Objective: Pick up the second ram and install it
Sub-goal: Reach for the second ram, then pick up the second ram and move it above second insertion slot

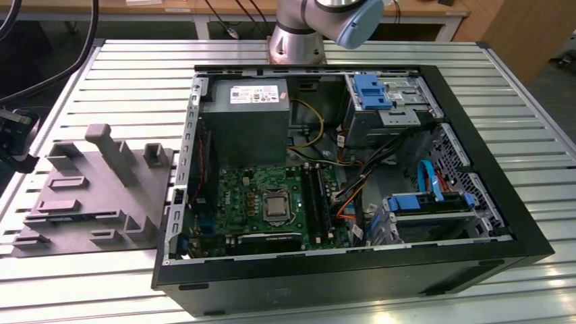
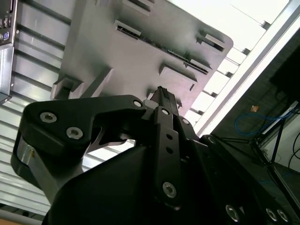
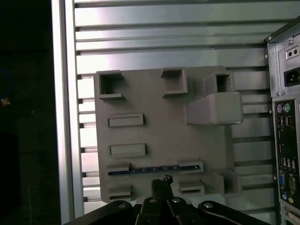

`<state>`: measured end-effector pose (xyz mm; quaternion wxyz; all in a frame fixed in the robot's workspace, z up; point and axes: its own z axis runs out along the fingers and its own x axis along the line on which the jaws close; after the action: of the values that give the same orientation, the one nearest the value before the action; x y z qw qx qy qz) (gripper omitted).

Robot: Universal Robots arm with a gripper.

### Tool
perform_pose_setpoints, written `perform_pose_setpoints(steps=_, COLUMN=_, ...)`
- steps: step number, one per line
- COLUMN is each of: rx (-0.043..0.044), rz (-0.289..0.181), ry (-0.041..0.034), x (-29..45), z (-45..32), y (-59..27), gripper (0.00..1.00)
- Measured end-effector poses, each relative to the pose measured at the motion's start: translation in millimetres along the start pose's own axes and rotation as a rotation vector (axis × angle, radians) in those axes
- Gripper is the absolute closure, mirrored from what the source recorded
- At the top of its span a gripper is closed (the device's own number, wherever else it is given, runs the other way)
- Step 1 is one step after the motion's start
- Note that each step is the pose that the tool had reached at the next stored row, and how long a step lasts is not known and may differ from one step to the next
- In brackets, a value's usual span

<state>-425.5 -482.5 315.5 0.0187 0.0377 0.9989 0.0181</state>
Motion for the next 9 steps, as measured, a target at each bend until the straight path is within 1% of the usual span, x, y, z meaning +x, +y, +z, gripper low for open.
perform_pose_setpoints(steps=9, rx=0.0001, rz=0.000, ry=0.0000, x=1.1, z=0.1, y=-0.1, gripper=0.90)
